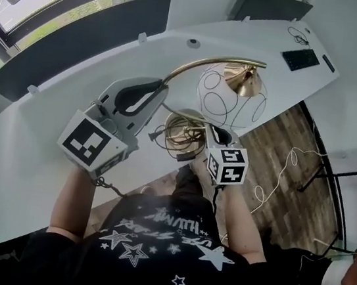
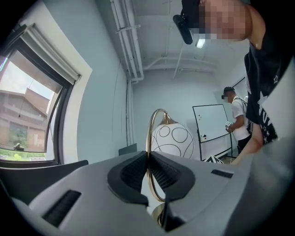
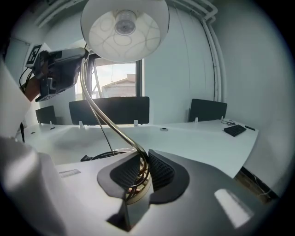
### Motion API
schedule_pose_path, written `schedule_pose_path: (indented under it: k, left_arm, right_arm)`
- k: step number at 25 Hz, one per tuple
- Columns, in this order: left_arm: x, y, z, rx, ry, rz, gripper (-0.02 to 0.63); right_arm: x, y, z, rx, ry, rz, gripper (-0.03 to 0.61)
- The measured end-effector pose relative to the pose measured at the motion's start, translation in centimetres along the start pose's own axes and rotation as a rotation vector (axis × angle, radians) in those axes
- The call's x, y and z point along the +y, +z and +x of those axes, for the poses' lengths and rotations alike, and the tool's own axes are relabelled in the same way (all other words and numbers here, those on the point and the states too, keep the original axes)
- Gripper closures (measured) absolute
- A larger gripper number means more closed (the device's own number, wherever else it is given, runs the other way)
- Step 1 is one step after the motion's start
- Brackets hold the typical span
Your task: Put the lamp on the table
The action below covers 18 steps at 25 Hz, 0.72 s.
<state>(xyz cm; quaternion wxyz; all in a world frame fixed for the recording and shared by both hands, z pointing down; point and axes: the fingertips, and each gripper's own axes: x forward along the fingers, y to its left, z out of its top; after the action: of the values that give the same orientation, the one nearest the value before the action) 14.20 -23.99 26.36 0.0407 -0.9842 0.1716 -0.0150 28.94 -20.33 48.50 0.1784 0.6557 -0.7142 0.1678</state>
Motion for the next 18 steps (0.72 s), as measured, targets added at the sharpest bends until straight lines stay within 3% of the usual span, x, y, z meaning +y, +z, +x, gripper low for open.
schedule_pose_path:
  k: [18]
  left_arm:
    - [8.5,-1.9,9.5,0.105,0.313,-0.038,0.581]
  right_arm:
    - [-8.0,6.1,13.7,0.040,0.236,-0.109,0.529]
